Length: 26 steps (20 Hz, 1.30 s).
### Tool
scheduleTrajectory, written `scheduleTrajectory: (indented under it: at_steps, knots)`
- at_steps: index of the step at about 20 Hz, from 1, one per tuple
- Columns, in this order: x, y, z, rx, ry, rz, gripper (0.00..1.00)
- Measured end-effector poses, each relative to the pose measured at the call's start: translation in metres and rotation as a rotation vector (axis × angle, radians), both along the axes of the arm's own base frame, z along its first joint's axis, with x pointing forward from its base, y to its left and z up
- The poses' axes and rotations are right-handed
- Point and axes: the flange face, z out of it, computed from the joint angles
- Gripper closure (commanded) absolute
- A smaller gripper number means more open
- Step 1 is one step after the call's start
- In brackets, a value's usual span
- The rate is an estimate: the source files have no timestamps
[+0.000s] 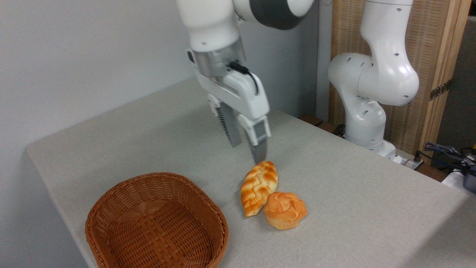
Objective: Put bread into the basket
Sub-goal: 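Lower the open gripper over the braided golden bread roll, then close the gripper on the braided bread roll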
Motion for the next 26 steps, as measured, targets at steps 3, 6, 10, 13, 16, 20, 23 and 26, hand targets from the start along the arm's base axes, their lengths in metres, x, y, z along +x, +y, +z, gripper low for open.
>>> scheduleTrajectory:
  at_steps: [3,6,10,13,16,20,23,26]
  knots:
    - [-0.026,0.002,-0.029,0.016,0.051,0.161,0.00]
    - [-0.030,-0.007,-0.054,0.028,0.032,0.321,0.00]
    - [-0.031,-0.013,-0.079,0.004,0.003,0.425,0.00]
    - [-0.035,-0.012,-0.086,0.006,0.016,0.436,0.00]
    - [-0.036,-0.011,-0.089,0.007,0.021,0.439,0.00]
    - [-0.040,-0.005,-0.110,-0.001,0.001,0.455,0.28]
    - [-0.042,-0.003,-0.117,-0.003,-0.005,0.458,0.55]
    - [-0.042,-0.004,-0.116,-0.004,-0.007,0.455,0.57]
